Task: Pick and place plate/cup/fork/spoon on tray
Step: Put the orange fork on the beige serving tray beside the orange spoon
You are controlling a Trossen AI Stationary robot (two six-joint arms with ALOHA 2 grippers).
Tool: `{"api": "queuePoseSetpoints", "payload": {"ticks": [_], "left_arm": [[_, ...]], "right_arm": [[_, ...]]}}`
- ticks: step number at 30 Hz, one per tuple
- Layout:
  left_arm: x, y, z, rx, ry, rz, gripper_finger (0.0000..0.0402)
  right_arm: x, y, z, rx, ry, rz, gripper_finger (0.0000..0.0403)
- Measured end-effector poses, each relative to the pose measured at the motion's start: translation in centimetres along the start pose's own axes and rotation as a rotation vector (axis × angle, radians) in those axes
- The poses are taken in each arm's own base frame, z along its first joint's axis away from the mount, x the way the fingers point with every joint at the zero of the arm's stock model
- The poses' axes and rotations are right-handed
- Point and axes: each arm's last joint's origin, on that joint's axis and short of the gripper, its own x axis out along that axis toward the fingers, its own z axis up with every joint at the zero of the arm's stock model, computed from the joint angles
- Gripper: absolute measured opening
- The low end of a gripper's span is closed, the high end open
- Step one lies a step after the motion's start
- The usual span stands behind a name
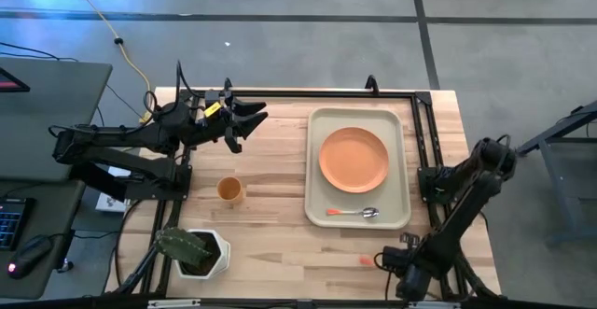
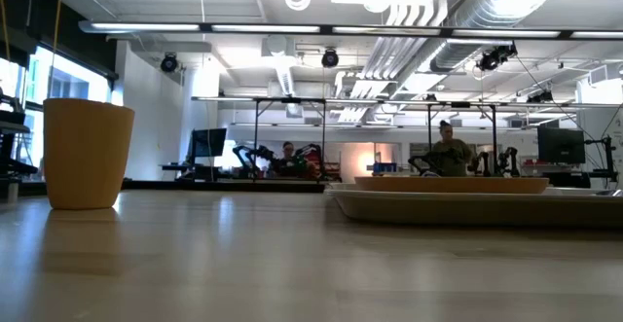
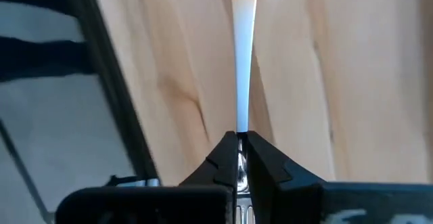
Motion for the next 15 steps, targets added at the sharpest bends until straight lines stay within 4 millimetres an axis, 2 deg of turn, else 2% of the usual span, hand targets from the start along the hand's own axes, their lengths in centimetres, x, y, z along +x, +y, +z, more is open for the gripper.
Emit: {"api": "queuePoseSetpoints", "payload": {"ticks": [6,10,15], "left_arm": [[0.0,0.0,0.0,0.0,0.0,0.0,0.0179],[0.0,0.0,0.0,-0.001,0.0,0.0,0.0179],[0.0,0.0,0.0,0.005,0.0,0.0,0.0179]], "right_arm": [[-4.8,-1.9,2.0,-0.044,-0.108,0.063,0.0004],[-7.5,-4.2,4.7,-0.092,-0.217,0.067,0.0004],[-9.6,-7.2,8.4,-0.166,-0.255,0.022,0.0004]]}}
